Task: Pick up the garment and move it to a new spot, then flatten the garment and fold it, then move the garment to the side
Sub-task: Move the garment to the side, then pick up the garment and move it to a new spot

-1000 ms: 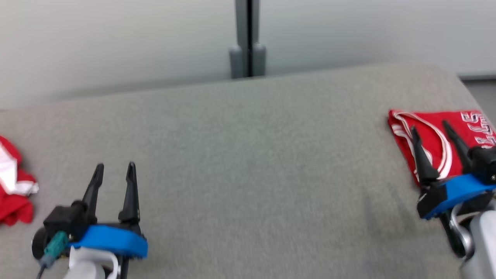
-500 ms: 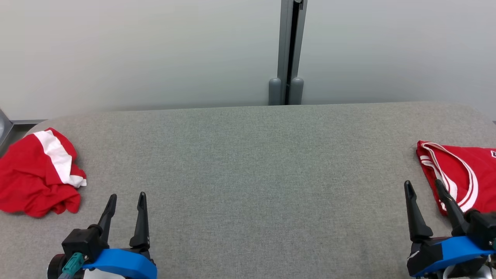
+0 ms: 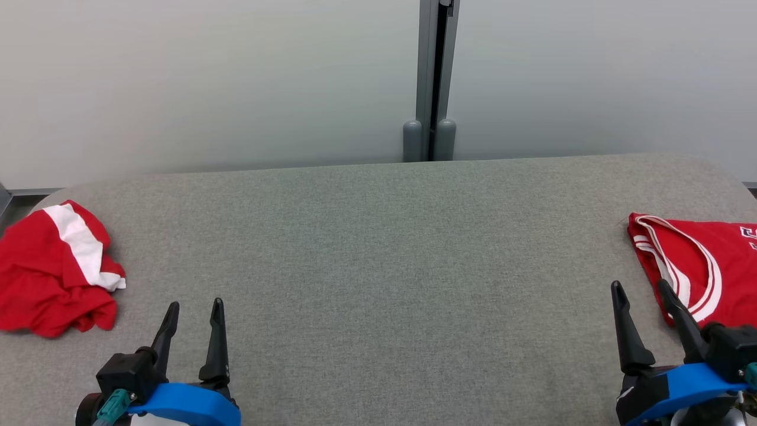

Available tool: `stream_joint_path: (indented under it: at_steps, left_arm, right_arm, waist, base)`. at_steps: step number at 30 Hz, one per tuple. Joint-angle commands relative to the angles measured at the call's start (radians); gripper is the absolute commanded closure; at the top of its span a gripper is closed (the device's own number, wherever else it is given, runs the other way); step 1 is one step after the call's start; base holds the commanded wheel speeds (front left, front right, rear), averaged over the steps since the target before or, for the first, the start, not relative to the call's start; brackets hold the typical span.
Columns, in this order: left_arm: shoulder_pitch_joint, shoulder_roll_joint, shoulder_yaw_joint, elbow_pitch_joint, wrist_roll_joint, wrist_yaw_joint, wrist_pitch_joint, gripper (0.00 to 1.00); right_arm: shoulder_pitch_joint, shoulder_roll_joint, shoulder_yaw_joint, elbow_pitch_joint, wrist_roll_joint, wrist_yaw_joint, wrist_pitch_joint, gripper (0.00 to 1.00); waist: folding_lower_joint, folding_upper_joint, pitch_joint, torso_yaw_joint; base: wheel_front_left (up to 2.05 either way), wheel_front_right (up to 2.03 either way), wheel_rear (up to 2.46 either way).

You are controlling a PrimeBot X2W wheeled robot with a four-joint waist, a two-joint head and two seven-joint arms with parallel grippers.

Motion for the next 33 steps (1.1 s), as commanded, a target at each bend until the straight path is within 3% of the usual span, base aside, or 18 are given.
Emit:
stream_joint_path:
  at_steps: [1,10,21,33]
  left_arm:
    - [-0.01,-0.004,0.005,0.005,0.012,-0.009,-0.004,0.0]
    - [-0.016,-0.018,0.016,0.017,0.032,-0.024,-0.004,0.0]
    - [-0.026,0.003,0.018,0.012,0.051,-0.028,-0.003,0.0]
    - [-0.021,0.015,0.018,-0.008,0.043,-0.02,0.002,0.0]
  right_arm:
    - [0.022,0.006,0.0,0.0,0.0,0.0,-0.001,0.0]
    - [0.038,0.012,-0.008,0.01,0.004,0.0,-0.007,0.0]
    - [0.034,0.007,-0.028,0.024,0.007,0.0,-0.033,0.0]
    - [0.006,0.007,-0.002,0.072,0.018,0.0,-0.064,0.0]
  waist:
    - [-0.0001,-0.0001,0.0,0.004]
    - [-0.0001,-0.0001,-0.005,0.056]
    - [-0.0001,-0.0001,-0.005,0.307]
    - [-0.0001,-0.0001,0.011,0.486]
  base:
    - [0.0,0.0,0.0]
    - [0.0,0.0,0.0]
    - [0.0,0.0,0.0]
    - [0.0,0.0,0.0]
